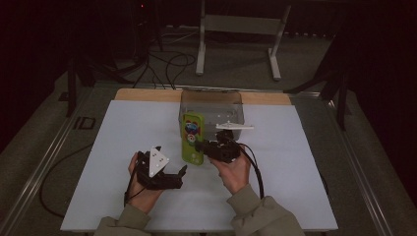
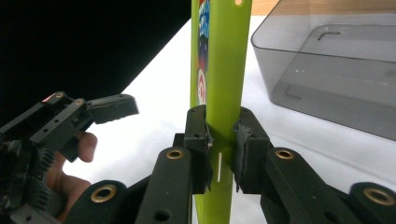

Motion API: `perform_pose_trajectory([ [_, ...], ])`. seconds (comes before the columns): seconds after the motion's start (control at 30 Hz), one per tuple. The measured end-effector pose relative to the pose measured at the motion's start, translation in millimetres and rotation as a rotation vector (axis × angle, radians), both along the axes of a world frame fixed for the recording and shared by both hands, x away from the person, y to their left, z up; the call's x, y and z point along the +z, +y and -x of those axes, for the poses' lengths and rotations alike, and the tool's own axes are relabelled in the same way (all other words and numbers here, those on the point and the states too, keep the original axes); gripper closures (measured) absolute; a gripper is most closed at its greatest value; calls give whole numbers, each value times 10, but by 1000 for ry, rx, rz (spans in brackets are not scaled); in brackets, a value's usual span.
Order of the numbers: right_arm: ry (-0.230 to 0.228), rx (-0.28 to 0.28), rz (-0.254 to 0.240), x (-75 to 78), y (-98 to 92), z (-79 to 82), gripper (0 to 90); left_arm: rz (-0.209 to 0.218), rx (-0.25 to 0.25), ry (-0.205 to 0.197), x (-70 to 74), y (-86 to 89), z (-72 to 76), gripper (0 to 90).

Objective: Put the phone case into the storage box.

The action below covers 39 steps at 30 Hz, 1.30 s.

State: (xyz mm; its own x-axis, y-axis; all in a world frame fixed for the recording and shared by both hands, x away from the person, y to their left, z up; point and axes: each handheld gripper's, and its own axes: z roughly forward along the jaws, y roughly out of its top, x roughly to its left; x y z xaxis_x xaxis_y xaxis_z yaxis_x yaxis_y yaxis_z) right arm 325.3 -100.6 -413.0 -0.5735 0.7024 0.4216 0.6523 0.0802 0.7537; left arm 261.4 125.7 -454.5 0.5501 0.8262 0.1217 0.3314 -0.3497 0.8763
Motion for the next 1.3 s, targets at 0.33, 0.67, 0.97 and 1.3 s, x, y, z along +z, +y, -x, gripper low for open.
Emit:
perform_pose_trajectory([
  [0.33,18,27,87,136,-17,-46,782,-2,27,3,-68,278,57,0],
  [0.67,57,72,152,260,-3,-99,781,7,65,-8,-130,541,119,0],
  [0.97,106,74,179,373,-73,-200,781,22,94,-11,-214,728,165,0],
  [1.3,154,76,222,443,-147,-311,781,23,93,9,-296,812,162,0],
])
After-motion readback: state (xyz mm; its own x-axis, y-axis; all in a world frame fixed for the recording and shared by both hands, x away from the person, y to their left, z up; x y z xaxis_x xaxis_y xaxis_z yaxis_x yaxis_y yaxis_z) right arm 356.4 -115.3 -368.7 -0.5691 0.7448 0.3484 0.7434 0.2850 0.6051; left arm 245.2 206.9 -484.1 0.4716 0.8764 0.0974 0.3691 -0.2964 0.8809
